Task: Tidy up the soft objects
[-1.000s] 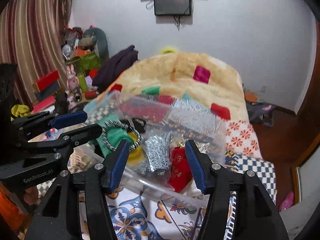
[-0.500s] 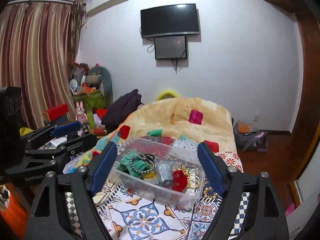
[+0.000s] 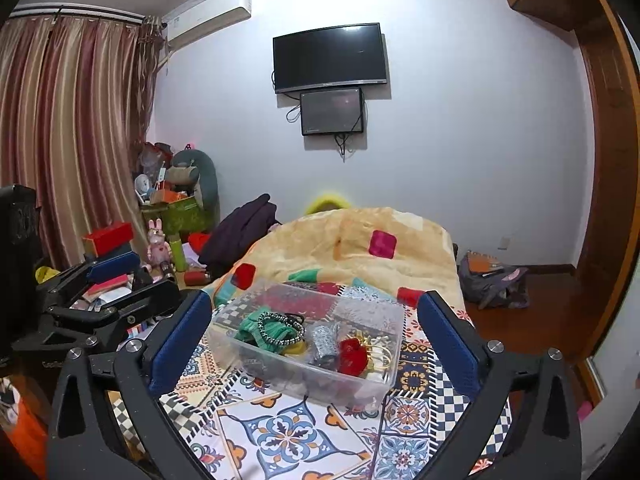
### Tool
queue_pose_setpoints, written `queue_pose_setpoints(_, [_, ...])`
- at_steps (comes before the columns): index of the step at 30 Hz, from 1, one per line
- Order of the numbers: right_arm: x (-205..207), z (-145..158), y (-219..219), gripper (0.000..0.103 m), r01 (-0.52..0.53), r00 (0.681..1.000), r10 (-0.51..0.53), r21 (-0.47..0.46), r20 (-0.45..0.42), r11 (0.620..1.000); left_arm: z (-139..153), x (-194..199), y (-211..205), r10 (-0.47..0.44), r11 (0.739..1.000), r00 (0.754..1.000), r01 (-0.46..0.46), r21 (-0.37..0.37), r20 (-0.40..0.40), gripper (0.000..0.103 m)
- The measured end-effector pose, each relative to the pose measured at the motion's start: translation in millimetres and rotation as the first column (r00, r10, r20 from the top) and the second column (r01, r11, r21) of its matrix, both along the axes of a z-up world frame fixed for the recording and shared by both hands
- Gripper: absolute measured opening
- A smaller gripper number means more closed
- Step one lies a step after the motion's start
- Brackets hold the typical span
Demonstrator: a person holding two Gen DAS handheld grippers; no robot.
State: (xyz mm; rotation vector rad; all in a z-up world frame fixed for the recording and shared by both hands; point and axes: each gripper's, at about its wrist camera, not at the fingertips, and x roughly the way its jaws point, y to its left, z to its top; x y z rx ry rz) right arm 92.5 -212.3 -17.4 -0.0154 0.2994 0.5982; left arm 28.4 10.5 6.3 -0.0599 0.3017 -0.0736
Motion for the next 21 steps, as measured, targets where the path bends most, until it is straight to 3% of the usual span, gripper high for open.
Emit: queue_pose_setpoints(21, [-4.1,-2.0,-1.2,0.103,-0.011,1.000,0.011,0.012,-0.007,1.000,-1.5,-0.5,0.6,0.005,1.000,1.000,-0.005,0.005,-0.002,0.101])
